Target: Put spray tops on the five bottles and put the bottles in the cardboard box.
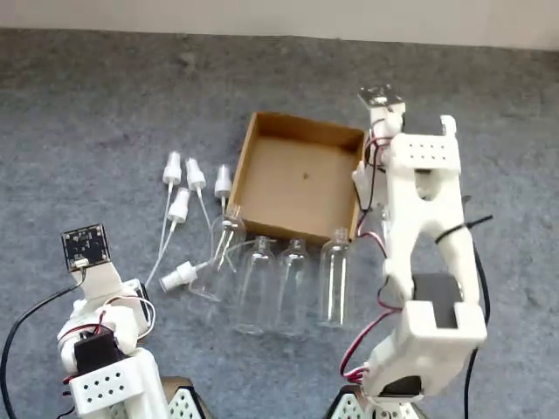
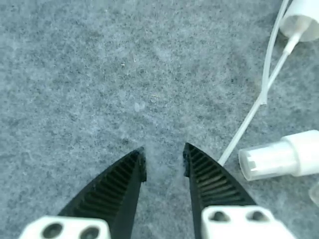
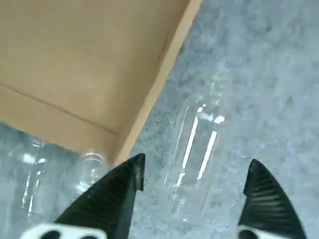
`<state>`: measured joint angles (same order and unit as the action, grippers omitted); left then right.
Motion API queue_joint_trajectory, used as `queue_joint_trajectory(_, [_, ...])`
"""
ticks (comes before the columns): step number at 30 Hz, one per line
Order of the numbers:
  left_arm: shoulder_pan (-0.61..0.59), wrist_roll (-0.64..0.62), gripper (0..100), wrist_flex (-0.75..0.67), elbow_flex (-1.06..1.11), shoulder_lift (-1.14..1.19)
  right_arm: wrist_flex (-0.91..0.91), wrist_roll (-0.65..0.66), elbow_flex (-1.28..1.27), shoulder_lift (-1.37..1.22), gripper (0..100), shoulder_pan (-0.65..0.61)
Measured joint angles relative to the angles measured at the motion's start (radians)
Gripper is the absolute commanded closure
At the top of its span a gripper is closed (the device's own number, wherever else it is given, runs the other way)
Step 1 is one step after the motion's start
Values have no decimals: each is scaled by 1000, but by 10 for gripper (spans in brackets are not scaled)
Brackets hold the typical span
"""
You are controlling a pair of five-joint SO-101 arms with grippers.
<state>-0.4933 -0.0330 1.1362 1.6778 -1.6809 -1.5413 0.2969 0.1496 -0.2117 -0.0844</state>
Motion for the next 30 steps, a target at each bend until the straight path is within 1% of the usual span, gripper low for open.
queue_joint_trajectory(3, [0, 0, 912, 0, 0, 0, -2, 6, 3, -57, 717, 2])
queue_joint_trajectory(8, [0, 0, 912, 0, 0, 0, 17, 8, 5, -133, 718, 60])
queue_joint_trajectory(13, [0, 0, 912, 0, 0, 0, 51, 12, 6, -212, 803, 77])
queue_joint_trajectory(18, [0, 0, 912, 0, 0, 0, 107, 14, 12, -261, 864, 104])
queue_joint_trajectory(22, [0, 0, 909, 0, 0, 0, 121, -34, 23, -262, 924, 138])
queue_joint_trajectory(25, [-2, 0, 909, 0, 0, 0, 121, -55, 23, -262, 943, 169])
queue_joint_trajectory(27, [-18, 41, 909, -25, 0, 0, 121, -63, 23, -262, 943, 190])
queue_joint_trajectory(29, [-60, 158, 909, -71, 0, 0, 114, -72, 26, -262, 945, 216])
queue_joint_trajectory(30, [-84, 236, 909, -98, 0, 0, 110, -74, 29, -262, 946, 232])
